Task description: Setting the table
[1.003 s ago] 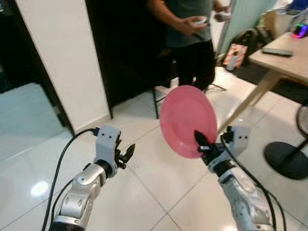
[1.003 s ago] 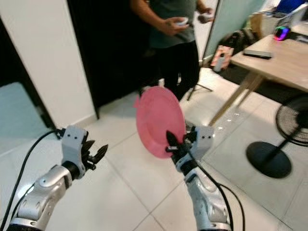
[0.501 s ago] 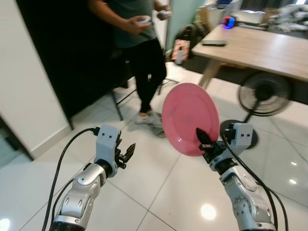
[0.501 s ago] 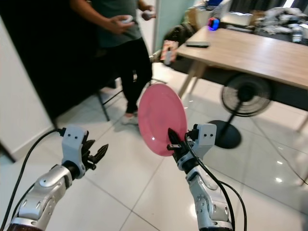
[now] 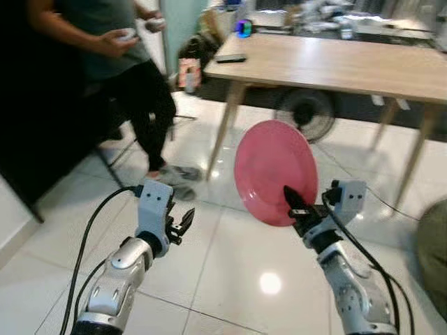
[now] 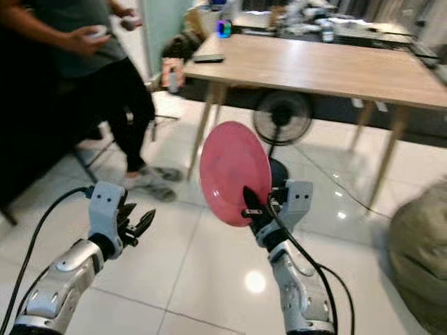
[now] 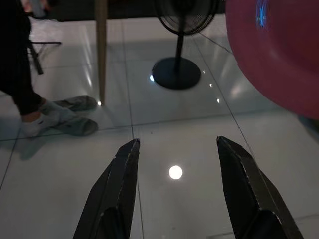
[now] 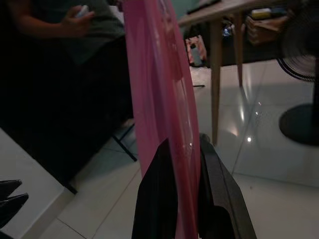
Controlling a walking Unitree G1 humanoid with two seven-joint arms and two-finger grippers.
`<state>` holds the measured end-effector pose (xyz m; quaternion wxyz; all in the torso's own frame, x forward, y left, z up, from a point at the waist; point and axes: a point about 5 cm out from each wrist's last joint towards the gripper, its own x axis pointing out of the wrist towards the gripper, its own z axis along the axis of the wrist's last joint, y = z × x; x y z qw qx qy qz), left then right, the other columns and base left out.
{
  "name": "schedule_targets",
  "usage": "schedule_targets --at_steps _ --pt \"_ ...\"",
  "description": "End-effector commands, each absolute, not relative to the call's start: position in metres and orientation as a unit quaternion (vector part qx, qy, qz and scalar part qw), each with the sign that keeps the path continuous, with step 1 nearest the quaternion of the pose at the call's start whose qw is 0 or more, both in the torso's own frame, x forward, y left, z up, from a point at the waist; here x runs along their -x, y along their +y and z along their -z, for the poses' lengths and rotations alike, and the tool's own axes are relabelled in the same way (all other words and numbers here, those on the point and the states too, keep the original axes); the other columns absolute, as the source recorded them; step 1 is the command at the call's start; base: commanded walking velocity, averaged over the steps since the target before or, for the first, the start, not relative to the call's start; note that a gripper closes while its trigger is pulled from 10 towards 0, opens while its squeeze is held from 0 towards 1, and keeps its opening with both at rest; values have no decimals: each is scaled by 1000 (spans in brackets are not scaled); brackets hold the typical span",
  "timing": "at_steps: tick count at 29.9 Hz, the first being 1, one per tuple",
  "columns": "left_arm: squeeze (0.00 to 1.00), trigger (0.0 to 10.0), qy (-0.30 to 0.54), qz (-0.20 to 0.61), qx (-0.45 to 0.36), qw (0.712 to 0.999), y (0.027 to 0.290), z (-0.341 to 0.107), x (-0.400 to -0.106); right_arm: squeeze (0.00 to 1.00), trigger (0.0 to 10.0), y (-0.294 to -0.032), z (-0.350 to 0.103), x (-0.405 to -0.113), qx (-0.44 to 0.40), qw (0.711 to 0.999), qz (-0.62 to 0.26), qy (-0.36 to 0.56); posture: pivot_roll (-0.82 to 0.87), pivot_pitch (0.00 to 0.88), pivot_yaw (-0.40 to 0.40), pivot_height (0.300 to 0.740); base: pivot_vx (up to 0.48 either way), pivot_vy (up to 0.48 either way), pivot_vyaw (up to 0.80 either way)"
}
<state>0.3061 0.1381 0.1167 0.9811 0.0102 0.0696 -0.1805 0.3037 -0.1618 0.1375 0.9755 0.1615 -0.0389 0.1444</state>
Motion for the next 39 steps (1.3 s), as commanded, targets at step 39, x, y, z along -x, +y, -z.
schedule_targets --at_steps 39 --pt "0 10000 46 129 -56 989 148 -121 -315 0 10000 -161 -157 -305 -194 967 -145 -76 -41 0 103 740 425 0 -425"
